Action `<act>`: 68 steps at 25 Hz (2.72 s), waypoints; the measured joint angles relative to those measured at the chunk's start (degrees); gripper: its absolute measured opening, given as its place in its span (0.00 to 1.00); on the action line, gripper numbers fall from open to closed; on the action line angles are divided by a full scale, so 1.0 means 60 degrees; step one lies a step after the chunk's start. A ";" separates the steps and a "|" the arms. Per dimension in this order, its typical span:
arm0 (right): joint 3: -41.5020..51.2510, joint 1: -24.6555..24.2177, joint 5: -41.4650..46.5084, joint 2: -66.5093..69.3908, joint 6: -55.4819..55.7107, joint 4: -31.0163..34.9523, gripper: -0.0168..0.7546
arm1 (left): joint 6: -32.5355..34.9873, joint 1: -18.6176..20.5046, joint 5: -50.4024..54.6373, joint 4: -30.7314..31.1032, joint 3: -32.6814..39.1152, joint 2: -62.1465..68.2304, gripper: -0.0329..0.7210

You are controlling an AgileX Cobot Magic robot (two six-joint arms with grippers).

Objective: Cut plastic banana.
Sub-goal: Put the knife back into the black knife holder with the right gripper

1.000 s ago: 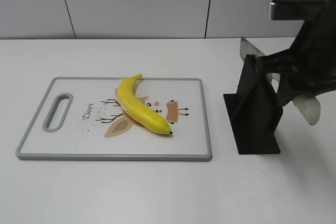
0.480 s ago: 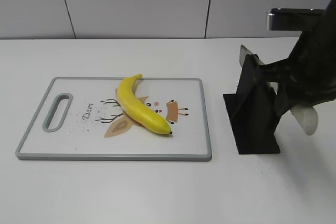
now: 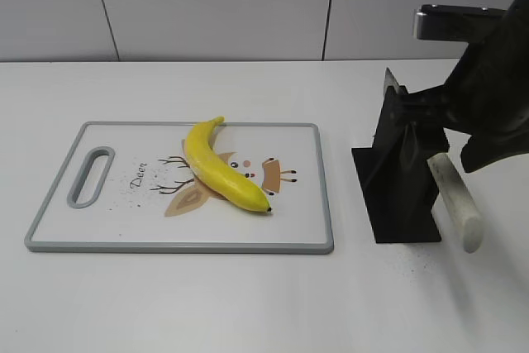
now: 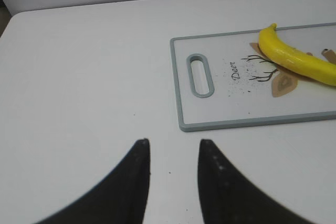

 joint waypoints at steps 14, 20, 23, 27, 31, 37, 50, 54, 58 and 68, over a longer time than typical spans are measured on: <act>0.0830 0.0000 0.0151 -0.3386 -0.2906 0.0000 0.74 | 0.0000 -0.0022 0.0000 0.0000 0.0000 0.0000 0.38; 0.2882 0.0000 -0.0753 -0.5580 -0.3044 -0.0139 0.75 | 0.0000 -0.0379 0.0000 0.0000 0.0000 0.0000 0.37; 0.3922 0.0000 -0.1252 -0.6676 -0.3064 -0.0271 0.75 | 0.0000 -0.0388 0.0000 0.0000 0.0000 0.0000 0.37; 0.5031 0.0000 -0.1555 -0.8120 -0.3075 -0.0271 0.75 | 0.0000 -0.0388 0.0000 0.0000 0.0000 0.0000 0.36; 0.5802 0.0000 -0.1528 -0.9419 -0.3217 -0.0271 0.75 | 0.0000 -0.0388 0.0000 0.0000 0.0000 0.0000 0.37; 0.6005 0.0000 -0.1311 -1.1223 -0.3801 0.0296 0.75 | 0.0000 -0.0388 0.0000 0.0000 0.0000 0.0000 0.37; 0.6198 0.0000 -0.0022 -1.4109 -0.4293 0.0426 0.75 | 0.0000 -0.0388 0.0000 0.0000 0.0000 0.0000 0.36; 0.6198 0.0000 0.0006 -1.4738 -0.4304 0.0426 0.75 | 0.0000 -0.0388 0.0000 0.0008 0.0000 0.0000 0.36; 0.6198 0.0000 0.0025 -1.4768 -0.4304 0.0573 0.75 | 0.0000 -0.0388 -0.0010 0.0007 0.0000 0.0000 0.36; 0.6198 -0.1191 0.0036 -1.4768 -0.4304 0.0686 0.75 | 0.0000 -0.0388 -0.0010 0.0007 0.0000 0.0000 0.36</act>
